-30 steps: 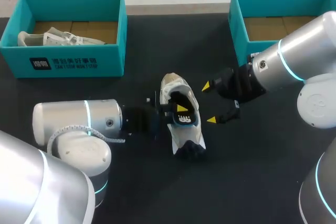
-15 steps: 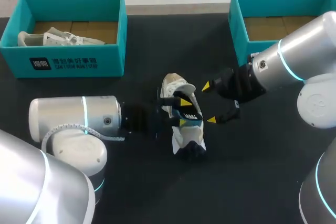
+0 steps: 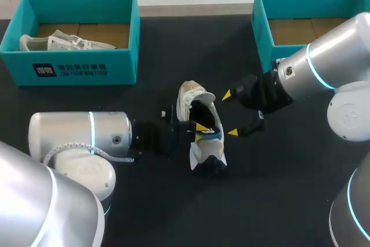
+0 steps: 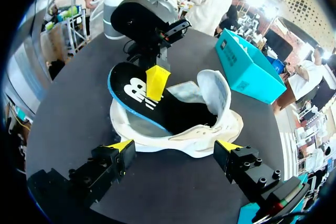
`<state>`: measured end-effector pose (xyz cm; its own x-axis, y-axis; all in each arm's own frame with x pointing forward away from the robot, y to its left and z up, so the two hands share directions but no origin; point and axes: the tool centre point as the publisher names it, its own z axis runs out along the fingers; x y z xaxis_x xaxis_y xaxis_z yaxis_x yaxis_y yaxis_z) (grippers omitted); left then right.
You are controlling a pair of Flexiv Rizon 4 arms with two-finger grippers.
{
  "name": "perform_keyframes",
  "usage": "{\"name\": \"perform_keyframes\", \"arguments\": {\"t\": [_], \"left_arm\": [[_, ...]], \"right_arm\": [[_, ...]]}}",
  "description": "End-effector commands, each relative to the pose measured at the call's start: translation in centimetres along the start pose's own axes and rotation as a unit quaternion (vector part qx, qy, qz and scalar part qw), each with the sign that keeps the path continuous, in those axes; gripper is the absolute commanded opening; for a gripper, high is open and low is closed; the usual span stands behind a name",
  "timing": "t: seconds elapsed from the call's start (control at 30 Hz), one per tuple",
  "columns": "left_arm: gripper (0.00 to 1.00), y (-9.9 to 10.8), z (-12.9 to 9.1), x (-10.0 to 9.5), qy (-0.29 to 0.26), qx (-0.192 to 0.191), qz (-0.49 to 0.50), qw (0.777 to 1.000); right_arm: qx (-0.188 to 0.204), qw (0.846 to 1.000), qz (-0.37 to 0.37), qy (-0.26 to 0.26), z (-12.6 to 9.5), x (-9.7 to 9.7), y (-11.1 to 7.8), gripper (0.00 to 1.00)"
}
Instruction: Take the shoe out of the shoebox, open the shoe tongue, remove and reinsert the insole, then place the shoe into the shoebox
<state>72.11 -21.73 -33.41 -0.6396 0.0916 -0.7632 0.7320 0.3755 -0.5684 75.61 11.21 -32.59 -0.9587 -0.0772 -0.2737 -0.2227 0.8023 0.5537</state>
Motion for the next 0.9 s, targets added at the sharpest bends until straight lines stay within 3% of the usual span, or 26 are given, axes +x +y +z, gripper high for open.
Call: {"name": "perform_keyframes", "arguments": {"t": [0.03, 0.27, 0.3, 0.33, 0.37, 0.53, 0.73, 0.9], "left_arm": [[0.00, 1.4, 1.4, -0.3, -0.005, -0.001, 0.007, 1.000], [0.00, 2.4, 1.6, 0.0, -0.003, -0.008, 0.010, 1.000], [0.25, 2.3, 1.4, 0.1, -0.003, -0.008, 0.009, 1.000], [0.42, 2.0, 1.2, 0.1, -0.004, -0.006, 0.007, 1.000], [0.47, 1.8, 1.0, 0.1, -0.005, -0.004, 0.008, 1.000], [0.49, 0.4, -0.2, -0.5, -0.014, 0.005, 0.021, 1.000], [0.43, -0.7, -1.4, -1.0, -0.023, 0.010, 0.027, 0.999], [0.36, -1.2, -1.1, -0.5, -0.021, 0.017, 0.027, 0.999]], "right_arm": [[0.001, 1.000, 0.000, -0.001, 0.1, 0.1, 0.0, 1.00], [0.001, 1.000, 0.000, -0.001, 0.1, 0.1, 0.0, 1.00], [0.001, 1.000, 0.000, -0.001, 0.1, 0.1, 0.0, 1.00], [0.001, 1.000, 0.000, -0.001, 0.1, 0.1, 0.0, 1.00], [0.001, 1.000, 0.000, -0.001, 0.1, 0.1, 0.0, 1.00], [0.001, 1.000, 0.000, -0.001, 0.1, 0.1, 0.0, 1.00], [0.001, 1.000, 0.000, -0.001, 0.1, 0.1, 0.0, 1.00], [0.001, 1.000, 0.000, -0.001, 0.1, 0.1, 0.0, 1.00]]}}
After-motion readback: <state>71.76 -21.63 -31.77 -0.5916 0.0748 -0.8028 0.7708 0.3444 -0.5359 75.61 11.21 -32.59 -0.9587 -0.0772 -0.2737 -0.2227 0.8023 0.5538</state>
